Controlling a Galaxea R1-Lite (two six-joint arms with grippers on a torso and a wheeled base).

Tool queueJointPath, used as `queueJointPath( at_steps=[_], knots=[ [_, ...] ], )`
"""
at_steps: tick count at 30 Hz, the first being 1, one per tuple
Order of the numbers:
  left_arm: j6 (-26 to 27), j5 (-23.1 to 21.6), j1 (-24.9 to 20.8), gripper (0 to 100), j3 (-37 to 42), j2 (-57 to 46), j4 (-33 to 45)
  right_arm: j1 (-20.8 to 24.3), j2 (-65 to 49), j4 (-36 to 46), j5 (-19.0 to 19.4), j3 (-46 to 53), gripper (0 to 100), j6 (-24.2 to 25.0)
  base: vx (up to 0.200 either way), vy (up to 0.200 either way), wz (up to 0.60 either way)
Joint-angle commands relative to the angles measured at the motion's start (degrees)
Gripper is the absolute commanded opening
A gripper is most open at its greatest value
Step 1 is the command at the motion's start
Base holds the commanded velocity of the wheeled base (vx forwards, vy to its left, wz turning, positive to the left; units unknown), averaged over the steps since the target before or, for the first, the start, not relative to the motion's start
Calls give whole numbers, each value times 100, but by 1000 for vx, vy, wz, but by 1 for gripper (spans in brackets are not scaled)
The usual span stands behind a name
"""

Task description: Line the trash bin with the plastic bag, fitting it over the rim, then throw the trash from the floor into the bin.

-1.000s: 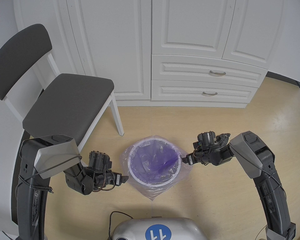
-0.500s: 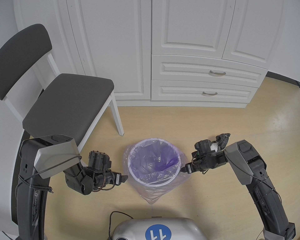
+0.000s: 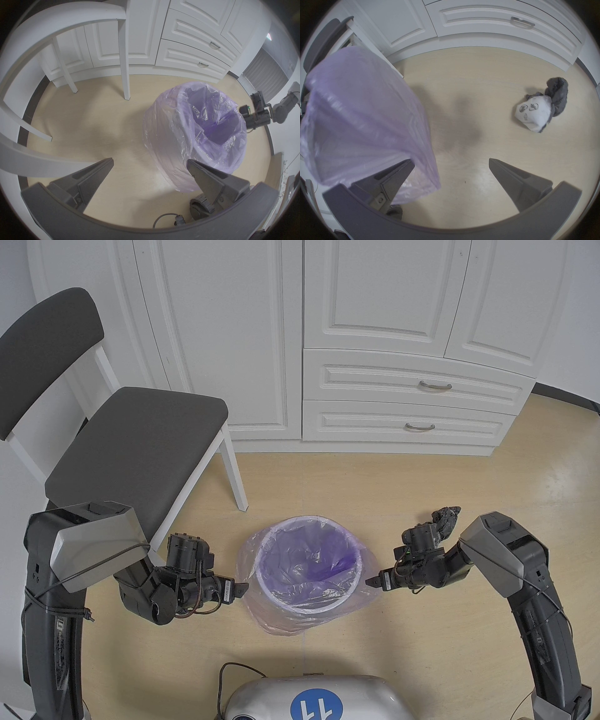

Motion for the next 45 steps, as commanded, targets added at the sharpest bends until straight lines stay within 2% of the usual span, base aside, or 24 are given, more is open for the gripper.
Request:
queueJointPath(
  at_steps=[1,15,17,18,19,21,23,32,38,45],
  knots=[
    [-15,18,150,100,-271,62,29,-24,-1325,-839,145,1622,100,-85,0,0,0],
    [-59,44,115,100,-1000,712,310,-139,-1562,-856,145,1543,100,-129,0,0,0],
    [-76,44,97,100,-1370,827,855,-130,-1377,-848,153,1183,100,2,0,0,0],
    [-76,44,97,100,-1370,827,855,-130,-1377,-848,153,1183,100,2,0,0,0],
    [-85,44,88,100,-1598,835,1321,-95,-1298,-804,162,998,100,249,0,0,0],
    [-164,44,44,100,-1800,827,1734,-59,-1202,-769,153,761,100,433,0,0,0],
    [-323,44,27,100,-1941,844,1945,-42,-1087,-769,145,620,100,477,0,0,0],
    [-533,44,9,100,-1950,844,1962,-16,-894,-812,101,409,100,583,0,0,0],
    [-507,106,0,100,-1774,791,1927,81,-701,-812,101,181,100,785,0,0,0],
    [-454,132,-44,100,-1668,765,1927,99,-331,-760,92,-250,100,785,0,0,0]
  ],
)
